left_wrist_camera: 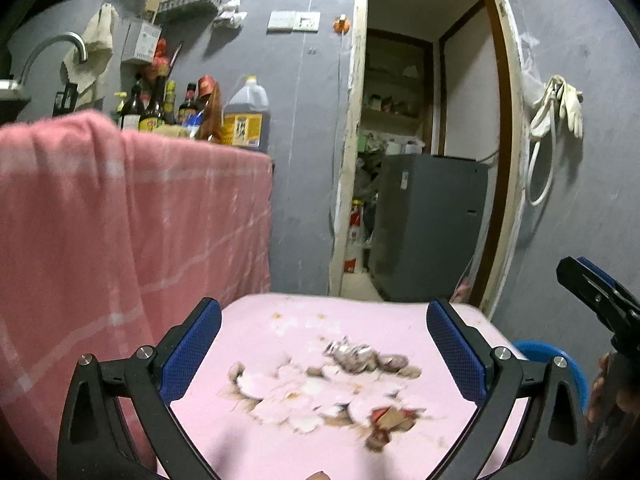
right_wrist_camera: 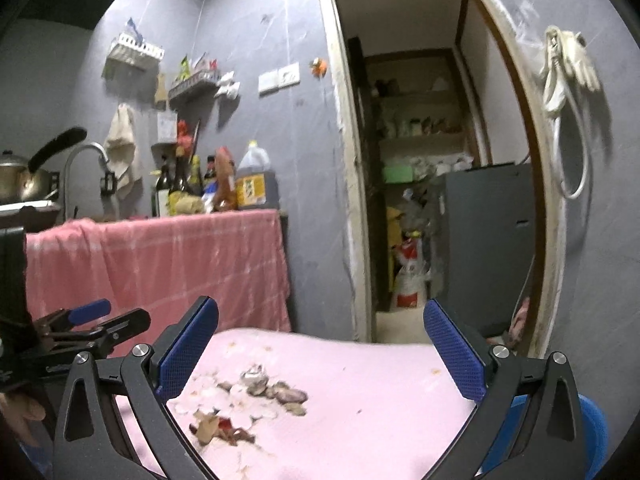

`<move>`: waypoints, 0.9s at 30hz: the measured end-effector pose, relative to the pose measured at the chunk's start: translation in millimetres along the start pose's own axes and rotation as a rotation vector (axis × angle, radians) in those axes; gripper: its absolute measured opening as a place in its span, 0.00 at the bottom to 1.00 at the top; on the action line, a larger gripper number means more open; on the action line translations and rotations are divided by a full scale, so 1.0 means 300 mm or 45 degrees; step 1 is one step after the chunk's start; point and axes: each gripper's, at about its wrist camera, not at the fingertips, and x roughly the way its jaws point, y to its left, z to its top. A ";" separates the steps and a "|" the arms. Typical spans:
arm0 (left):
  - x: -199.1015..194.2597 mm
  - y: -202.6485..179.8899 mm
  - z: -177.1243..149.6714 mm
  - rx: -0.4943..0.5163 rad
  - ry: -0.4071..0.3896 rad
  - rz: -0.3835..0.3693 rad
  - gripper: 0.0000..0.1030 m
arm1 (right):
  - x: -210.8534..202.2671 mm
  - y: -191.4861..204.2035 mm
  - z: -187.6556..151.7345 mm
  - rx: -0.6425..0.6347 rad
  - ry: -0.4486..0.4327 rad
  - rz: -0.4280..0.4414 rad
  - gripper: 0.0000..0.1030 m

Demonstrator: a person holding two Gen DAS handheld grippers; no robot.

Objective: Collect trash
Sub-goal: 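Move both open tools back over the remaining trash pile, then close the left tool on the tan and red paper scrap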

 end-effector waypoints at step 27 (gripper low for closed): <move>0.213 -0.024 -0.198 -0.051 0.607 -0.368 0.72 | 0.224 -0.098 -0.214 0.114 0.503 0.016 0.92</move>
